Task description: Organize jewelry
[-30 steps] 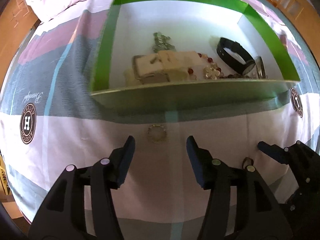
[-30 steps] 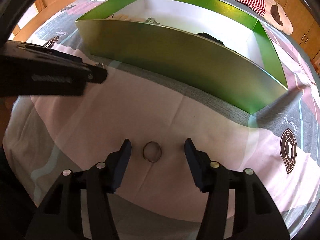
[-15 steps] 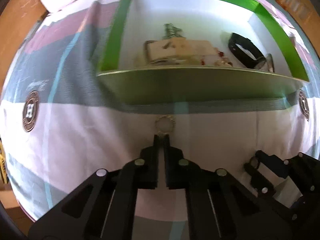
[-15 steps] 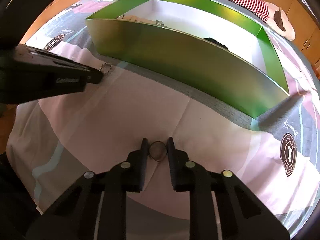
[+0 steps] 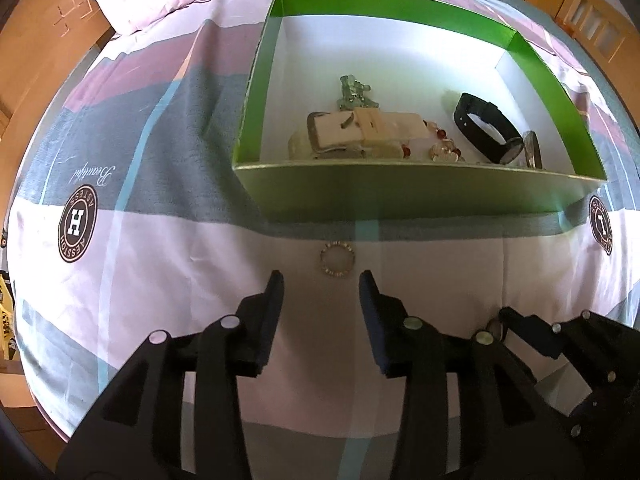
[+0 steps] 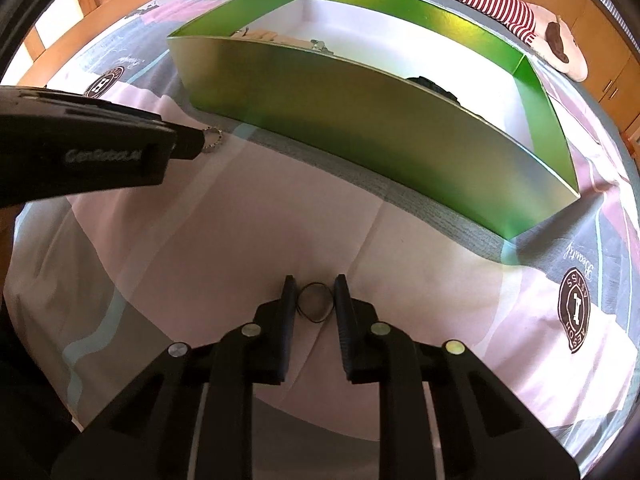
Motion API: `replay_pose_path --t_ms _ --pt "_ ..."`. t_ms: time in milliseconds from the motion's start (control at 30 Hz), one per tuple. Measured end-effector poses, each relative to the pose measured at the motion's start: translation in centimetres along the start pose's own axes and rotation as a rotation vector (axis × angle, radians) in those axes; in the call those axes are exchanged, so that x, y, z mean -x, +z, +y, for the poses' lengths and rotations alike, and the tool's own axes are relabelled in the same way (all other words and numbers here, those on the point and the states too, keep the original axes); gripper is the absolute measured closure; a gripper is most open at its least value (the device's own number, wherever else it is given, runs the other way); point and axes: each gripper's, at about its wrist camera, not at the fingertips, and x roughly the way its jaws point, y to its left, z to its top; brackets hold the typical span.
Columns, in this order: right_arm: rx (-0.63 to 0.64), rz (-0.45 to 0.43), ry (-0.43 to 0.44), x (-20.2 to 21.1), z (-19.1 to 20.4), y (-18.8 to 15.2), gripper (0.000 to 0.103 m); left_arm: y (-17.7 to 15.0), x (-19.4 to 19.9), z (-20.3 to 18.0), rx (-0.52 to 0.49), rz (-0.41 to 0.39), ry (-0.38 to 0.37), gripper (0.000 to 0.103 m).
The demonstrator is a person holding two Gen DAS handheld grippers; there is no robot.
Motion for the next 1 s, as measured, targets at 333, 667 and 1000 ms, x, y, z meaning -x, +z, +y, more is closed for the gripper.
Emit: replay_pose_path --t_ms 333,667,1000 --pt "0.0 0.004 0.012 0.2 -0.9 -0.1 0.083 1.2 -2.3 -1.6 0.002 0.039 0.017 0.086" --pt "-0.015 -0.006 0.009 0.3 -1.1 0.0 0.083 0.7 -1.1 -2.2 0.005 0.03 0.039 0.087" --pt "-0.073 -0.067 -0.013 2.2 -2.9 0.2 0.083 0.1 1.5 -3.3 -0.01 -0.031 0.035 0.087"
